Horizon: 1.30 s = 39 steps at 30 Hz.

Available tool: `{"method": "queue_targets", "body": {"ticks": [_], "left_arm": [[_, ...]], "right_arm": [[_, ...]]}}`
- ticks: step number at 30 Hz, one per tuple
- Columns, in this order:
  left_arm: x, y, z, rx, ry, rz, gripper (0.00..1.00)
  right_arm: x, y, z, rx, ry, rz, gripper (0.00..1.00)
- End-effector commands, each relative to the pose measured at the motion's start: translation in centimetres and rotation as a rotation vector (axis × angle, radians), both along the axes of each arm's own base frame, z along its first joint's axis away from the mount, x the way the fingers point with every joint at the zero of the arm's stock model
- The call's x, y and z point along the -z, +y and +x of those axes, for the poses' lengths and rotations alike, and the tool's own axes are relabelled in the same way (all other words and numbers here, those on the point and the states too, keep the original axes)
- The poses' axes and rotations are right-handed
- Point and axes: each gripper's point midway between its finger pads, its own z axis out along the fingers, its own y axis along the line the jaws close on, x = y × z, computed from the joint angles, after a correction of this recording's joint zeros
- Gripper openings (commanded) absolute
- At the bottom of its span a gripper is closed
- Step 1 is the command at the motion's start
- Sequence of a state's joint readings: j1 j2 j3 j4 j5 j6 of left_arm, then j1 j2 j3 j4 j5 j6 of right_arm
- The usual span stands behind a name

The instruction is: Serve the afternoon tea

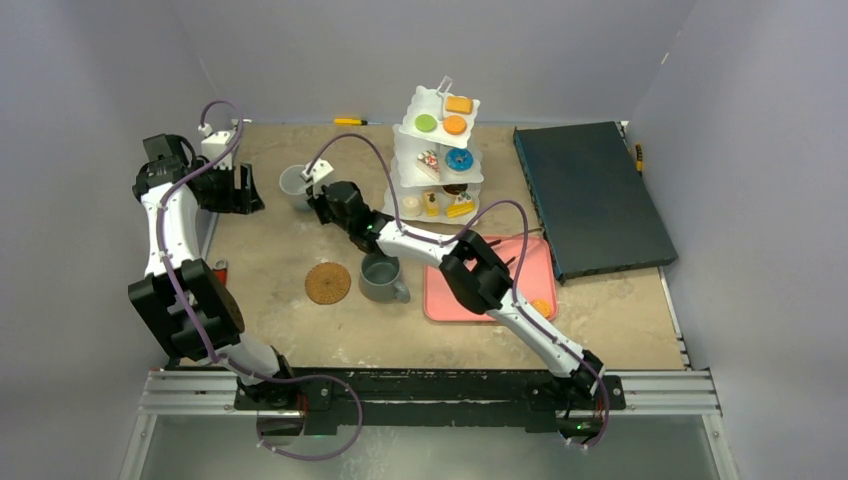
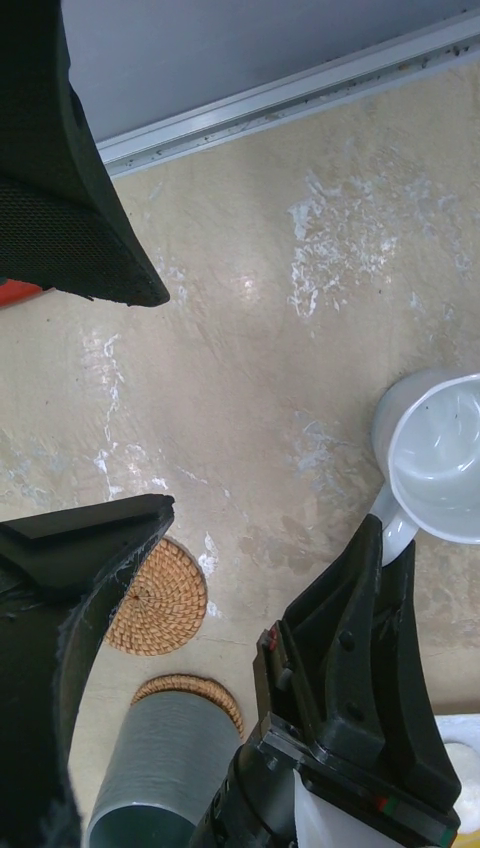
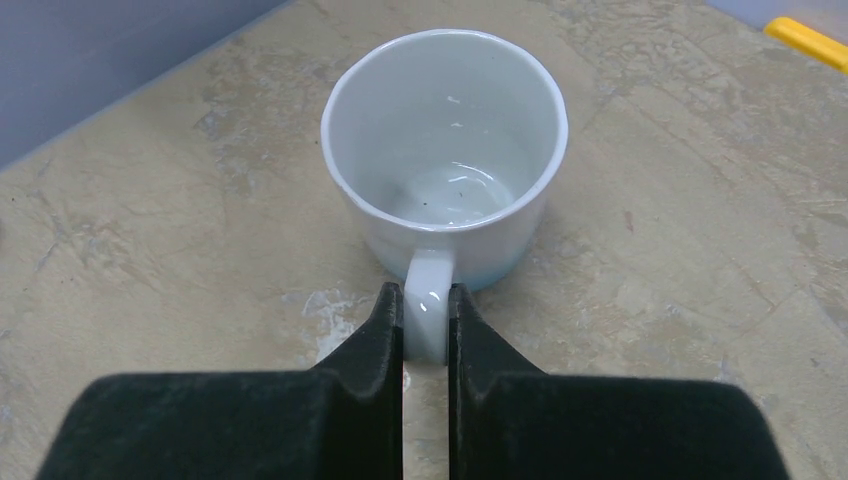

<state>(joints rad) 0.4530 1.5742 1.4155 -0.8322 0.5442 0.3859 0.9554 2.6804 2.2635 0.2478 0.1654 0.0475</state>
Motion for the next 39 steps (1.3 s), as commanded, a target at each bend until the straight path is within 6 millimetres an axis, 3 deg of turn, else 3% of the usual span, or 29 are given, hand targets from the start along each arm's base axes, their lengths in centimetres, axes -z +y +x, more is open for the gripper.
{"method": "queue_targets", "body": {"ticks": [1,8,15,22,25,29,35,39], "left_arm": [[-1.9,0.1,-0.1,0.018,-0.062,0.016,0.68],[-2.2,0.1,-0.5,0.016,-0.071,0.014,0.68],[-2.6,0.3,-1.1,0.016,-0.077,0.023,0.68],[-3.4,1.2,-1.5,-0.006,-0.084,-0.018,0.68],[-4.0,1.9,-1.6,-0.022,-0.093,-0.029,0.68],[-4.7,2.7,-1.9,-0.041,-0.107,-0.021,0.69],[-5.1,2.7,-2.6,-0.050,-0.113,0.000,0.71],[-5.6,2.5,-2.7,-0.050,-0.124,-0.001,0.71]], "right_arm": [[-7.1,0.2,0.3,0.006,-0.101,0.118,0.00],[-11.2,0.6,-2.9,-0.030,-0.158,0.152,0.00],[-17.1,0.6,-6.8,-0.079,-0.187,0.219,0.00],[-19.9,-0.2,-11.6,-0.107,-0.188,0.248,0.00],[-20.4,-0.9,-14.0,-0.114,-0.168,0.259,0.00],[-19.4,-2.2,-16.9,-0.109,-0.124,0.246,0.00],[-17.0,-4.1,-20.7,-0.093,-0.057,0.223,0.00],[-15.1,-4.9,-22.1,-0.084,-0.020,0.214,0.00]]}}
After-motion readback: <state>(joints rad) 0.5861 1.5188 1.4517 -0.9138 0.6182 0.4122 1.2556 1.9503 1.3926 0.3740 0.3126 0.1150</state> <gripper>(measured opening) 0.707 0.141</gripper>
